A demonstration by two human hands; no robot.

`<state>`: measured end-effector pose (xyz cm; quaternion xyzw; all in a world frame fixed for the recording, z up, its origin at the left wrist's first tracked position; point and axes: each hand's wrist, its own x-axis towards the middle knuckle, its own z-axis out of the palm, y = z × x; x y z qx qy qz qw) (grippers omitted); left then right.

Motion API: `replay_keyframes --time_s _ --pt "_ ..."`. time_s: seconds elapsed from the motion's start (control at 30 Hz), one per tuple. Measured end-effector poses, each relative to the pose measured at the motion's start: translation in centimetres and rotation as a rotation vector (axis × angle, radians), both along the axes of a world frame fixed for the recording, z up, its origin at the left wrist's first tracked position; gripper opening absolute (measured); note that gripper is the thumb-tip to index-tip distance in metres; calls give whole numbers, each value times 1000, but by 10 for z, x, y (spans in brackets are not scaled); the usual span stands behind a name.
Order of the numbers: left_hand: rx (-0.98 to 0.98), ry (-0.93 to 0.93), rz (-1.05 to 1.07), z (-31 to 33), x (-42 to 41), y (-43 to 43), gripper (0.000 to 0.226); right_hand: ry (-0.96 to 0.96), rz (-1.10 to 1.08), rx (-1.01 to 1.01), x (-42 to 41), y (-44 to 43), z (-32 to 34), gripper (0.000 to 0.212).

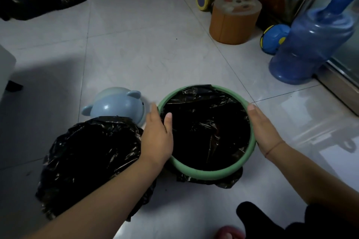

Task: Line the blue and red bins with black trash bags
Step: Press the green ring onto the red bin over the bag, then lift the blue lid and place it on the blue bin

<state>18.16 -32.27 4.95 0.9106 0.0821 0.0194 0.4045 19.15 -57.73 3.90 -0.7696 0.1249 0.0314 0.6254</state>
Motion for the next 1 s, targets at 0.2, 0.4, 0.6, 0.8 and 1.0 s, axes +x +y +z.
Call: replay_keyframes --time_s 0.2,0.4,0.6,0.8,1.0 --pt "392 94 -89 4 -3 -1 84 4 54 -299 18 -6 14 34" --pt "376 -34 21 45 53 106 62 -246 200 -632 78 42 77 51" --pt "218 163 50 37 101 247 51 -263 668 -591 161 194 71 52" --pt "102 327 34 -35 121 314 49 -93 901 -785 219 284 3 61" --pt "16 366 62 -91 130 341 48 -26 1032 -1059 254 312 -44 53"
